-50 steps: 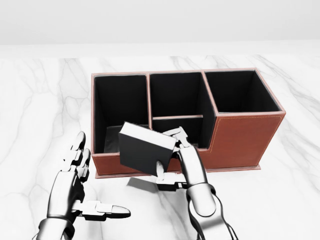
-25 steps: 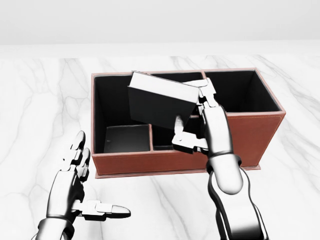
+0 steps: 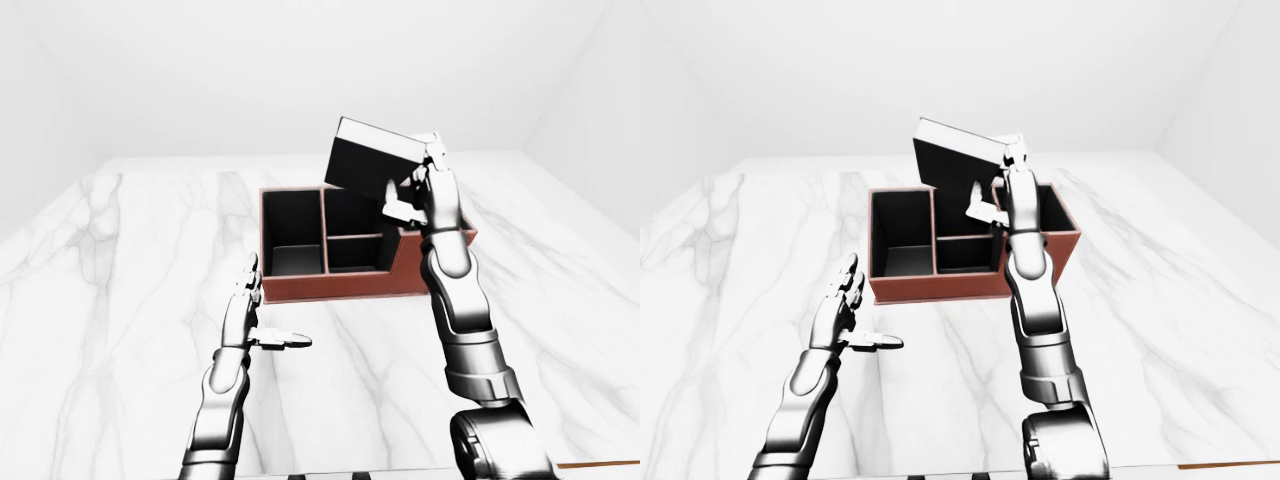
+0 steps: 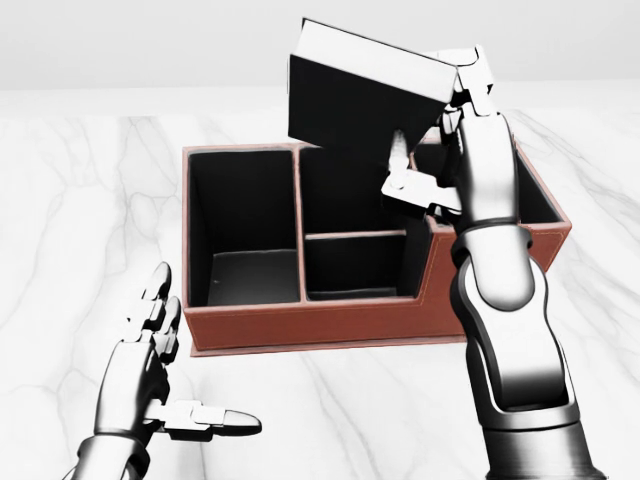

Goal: Pick up the book and place it in the right compartment of the caddy.

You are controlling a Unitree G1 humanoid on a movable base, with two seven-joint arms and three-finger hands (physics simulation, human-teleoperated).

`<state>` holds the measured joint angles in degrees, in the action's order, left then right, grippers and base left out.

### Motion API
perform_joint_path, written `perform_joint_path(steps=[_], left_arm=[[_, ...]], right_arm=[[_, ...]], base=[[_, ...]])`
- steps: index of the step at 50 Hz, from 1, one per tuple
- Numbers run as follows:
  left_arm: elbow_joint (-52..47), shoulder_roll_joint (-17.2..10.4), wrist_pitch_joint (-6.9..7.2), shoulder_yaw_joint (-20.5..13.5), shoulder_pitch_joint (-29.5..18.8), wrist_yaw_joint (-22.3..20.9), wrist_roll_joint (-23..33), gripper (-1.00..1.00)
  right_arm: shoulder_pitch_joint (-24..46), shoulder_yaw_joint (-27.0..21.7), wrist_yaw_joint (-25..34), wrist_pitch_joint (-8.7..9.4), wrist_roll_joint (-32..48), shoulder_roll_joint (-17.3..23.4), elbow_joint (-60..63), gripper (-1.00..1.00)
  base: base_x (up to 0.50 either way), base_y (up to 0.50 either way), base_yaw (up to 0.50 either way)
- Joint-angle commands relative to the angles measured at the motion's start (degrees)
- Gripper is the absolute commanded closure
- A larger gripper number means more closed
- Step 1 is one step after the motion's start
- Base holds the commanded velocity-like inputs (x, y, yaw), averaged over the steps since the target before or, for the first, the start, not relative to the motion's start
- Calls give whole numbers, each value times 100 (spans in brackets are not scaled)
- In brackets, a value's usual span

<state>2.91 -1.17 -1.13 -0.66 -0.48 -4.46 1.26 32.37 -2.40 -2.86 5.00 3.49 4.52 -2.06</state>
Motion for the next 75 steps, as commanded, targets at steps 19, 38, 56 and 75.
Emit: perform_joint_path(steps=[19,38,56,75], left_arm=[[301,-2,-273,-63,-88,73,-81,-100],[-72,33,-24,-16,40,82,-40,-100],[447,-1,-351,-82,-131,66,-55,-100],[715,-10,-387,-87,-192,74,-49,-100]], right_arm=[[1975,-652,-139,0,-387,1250,-1088,100],[2305,-717,-151,0,-380,1514,-2012,100],[2501,-851,-289,0,-472,1928,-3790,100],[2510,-852,-360,0,-559,2041,-4479,100]], base=[[0,0,0],[0,0,0],[0,0,0],[0,0,0]])
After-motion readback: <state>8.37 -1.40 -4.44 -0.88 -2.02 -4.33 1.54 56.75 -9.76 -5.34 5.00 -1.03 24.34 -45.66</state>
